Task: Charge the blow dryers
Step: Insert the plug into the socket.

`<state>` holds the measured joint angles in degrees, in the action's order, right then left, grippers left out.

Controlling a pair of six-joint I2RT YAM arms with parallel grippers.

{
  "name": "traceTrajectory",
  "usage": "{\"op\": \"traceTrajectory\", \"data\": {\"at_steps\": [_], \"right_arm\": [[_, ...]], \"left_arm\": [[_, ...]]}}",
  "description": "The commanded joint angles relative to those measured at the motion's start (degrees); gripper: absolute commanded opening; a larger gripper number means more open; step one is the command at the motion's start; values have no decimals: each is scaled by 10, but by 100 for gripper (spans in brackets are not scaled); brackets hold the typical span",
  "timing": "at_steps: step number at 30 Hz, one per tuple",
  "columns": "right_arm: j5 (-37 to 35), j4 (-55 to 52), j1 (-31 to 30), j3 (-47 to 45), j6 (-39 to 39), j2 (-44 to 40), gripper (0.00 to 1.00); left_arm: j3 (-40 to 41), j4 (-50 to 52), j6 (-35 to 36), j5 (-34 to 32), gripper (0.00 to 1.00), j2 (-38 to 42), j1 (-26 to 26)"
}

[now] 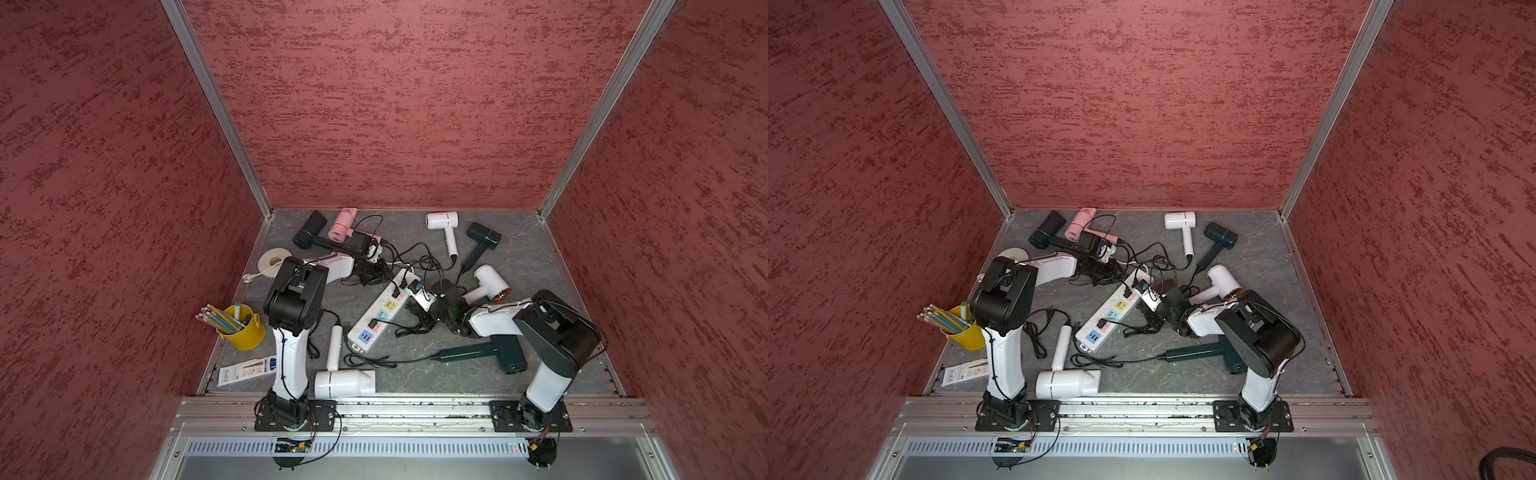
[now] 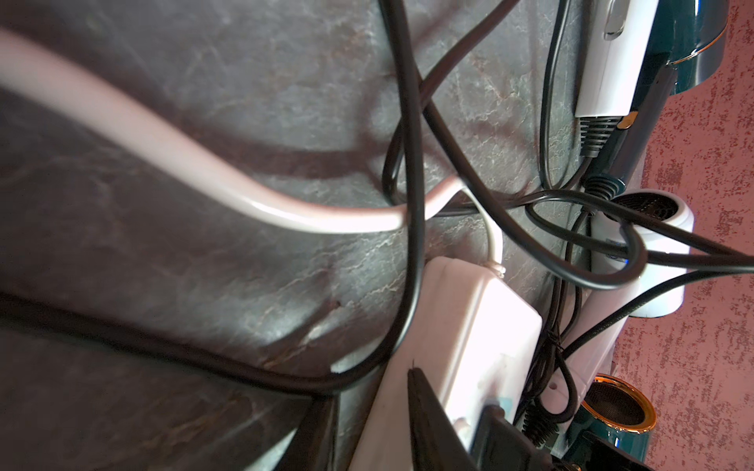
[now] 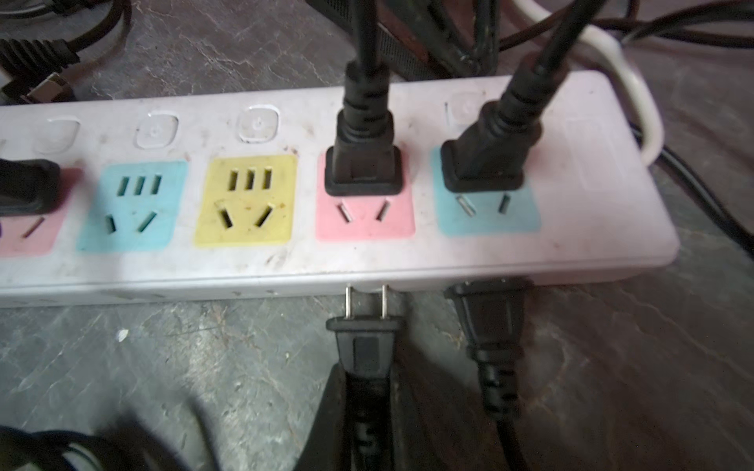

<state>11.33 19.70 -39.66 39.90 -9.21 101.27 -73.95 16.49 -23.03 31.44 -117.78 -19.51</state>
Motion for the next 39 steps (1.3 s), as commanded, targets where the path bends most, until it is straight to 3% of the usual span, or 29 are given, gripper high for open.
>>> {"op": "traceTrajectory", "data": {"at_steps": [1, 26, 39], "right_arm": [[-14, -7, -6, 30, 8, 15, 0], [-21, 3, -6, 90, 46, 36, 0], [-68, 13, -7, 102, 97, 11, 0]], "left_arm": [[3, 29, 16, 33, 31, -22, -26], [40, 18, 11, 38, 29, -7, -33], [52, 16, 9, 36, 28, 5, -42]]}}
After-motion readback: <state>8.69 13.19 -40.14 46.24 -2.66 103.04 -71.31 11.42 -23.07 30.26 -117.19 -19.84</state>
